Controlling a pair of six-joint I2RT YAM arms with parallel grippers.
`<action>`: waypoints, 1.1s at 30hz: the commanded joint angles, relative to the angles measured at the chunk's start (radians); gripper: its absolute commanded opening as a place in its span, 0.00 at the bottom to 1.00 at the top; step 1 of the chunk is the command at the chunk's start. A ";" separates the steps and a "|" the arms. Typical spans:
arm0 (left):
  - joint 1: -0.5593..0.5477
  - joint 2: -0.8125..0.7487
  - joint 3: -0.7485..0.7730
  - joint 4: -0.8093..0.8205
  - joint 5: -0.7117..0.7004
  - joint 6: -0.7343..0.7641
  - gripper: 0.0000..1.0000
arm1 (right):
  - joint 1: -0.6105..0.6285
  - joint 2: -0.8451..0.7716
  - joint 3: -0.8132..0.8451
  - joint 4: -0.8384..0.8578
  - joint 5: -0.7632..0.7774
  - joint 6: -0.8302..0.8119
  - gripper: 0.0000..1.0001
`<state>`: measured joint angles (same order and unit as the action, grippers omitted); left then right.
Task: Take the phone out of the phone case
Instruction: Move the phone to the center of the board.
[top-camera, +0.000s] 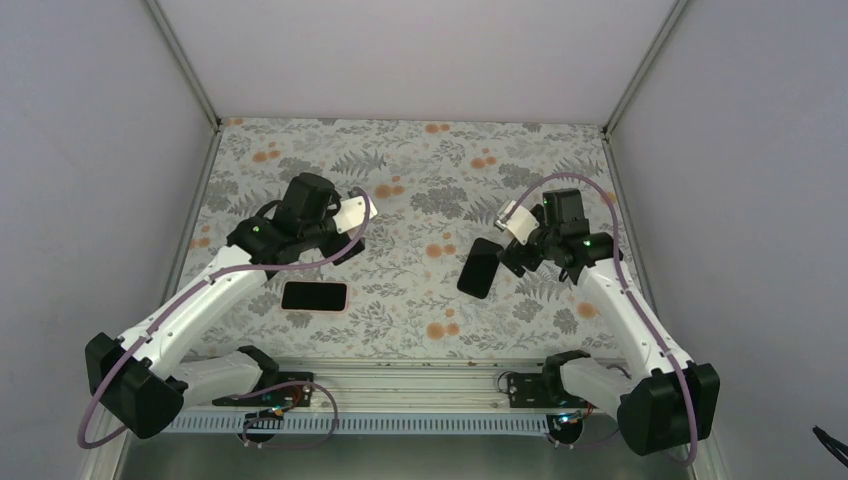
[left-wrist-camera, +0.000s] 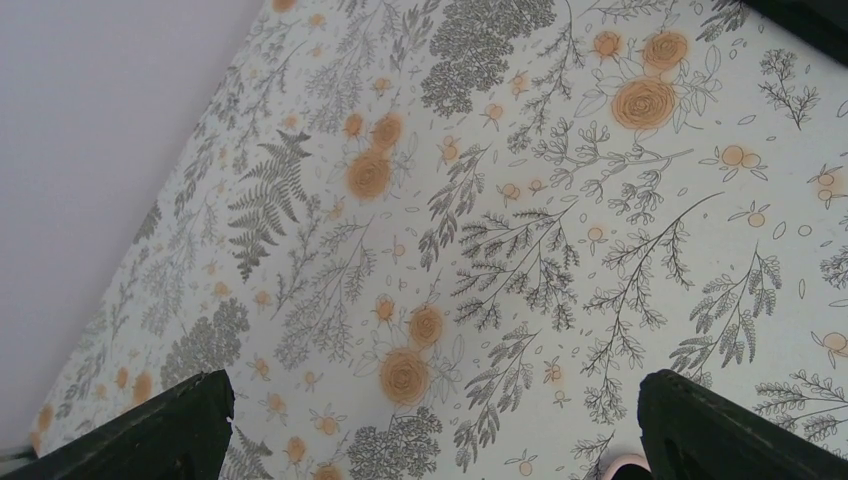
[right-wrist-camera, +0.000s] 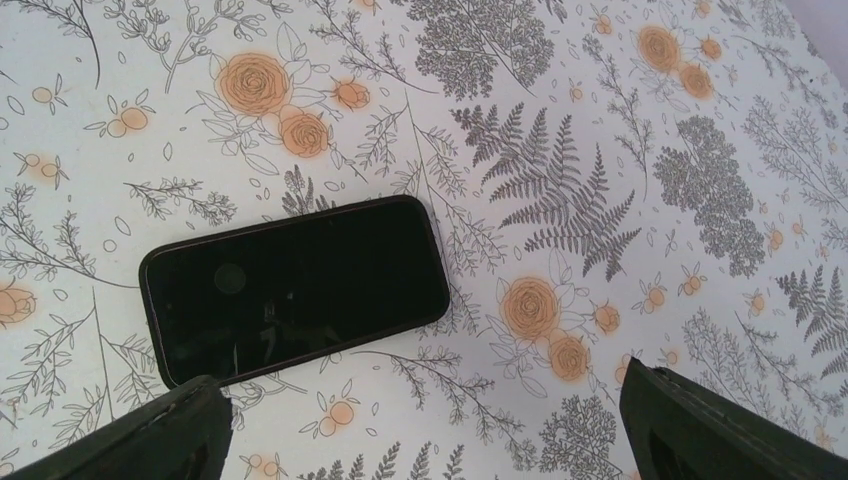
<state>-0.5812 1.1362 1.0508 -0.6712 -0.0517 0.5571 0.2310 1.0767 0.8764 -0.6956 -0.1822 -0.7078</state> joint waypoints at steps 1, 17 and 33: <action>-0.006 -0.034 0.006 -0.001 0.002 0.005 1.00 | -0.009 -0.021 0.027 -0.032 0.005 -0.029 1.00; -0.006 -0.019 0.009 -0.019 -0.014 0.049 1.00 | 0.010 0.068 -0.019 -0.136 0.014 -0.096 1.00; 0.006 -0.036 -0.090 -0.015 -0.105 0.102 1.00 | 0.228 0.303 -0.043 -0.188 0.085 -0.072 0.53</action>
<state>-0.5789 1.1038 0.9836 -0.6876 -0.1364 0.6472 0.4572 1.3132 0.8661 -0.8356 -0.1223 -0.7792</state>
